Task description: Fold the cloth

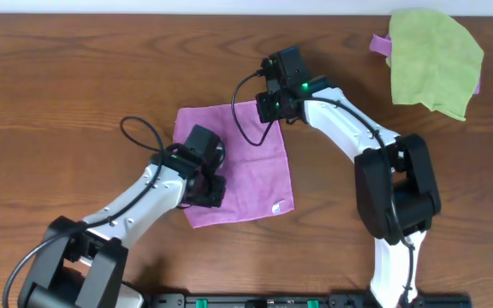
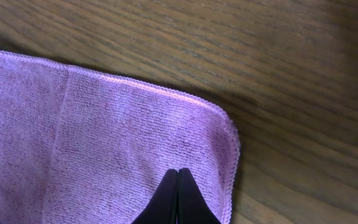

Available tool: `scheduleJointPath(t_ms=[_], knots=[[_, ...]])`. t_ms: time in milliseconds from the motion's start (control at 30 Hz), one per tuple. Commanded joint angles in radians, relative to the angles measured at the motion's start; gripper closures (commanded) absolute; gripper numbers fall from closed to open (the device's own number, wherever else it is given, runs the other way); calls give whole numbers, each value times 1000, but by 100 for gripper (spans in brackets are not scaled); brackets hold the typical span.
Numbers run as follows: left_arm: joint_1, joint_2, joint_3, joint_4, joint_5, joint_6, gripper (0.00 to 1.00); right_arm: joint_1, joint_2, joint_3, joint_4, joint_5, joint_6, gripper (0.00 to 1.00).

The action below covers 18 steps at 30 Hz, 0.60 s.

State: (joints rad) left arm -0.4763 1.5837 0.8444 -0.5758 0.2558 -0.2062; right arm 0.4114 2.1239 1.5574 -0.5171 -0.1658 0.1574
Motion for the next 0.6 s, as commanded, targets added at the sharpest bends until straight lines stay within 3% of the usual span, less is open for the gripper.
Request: scheduleJointPath(t_ms=[0,233,567], knots=[[-29,-18,-7,-12,-12,-34,94,-13,37,26,2,-19,-14,99],[-33,-109,-73,-54,-135,-74,94,-13,48,27,2,-27,-13,99],[-33,-228,-192,-21,-133,-101,94,-4,50,27,10,-56,-12,99]])
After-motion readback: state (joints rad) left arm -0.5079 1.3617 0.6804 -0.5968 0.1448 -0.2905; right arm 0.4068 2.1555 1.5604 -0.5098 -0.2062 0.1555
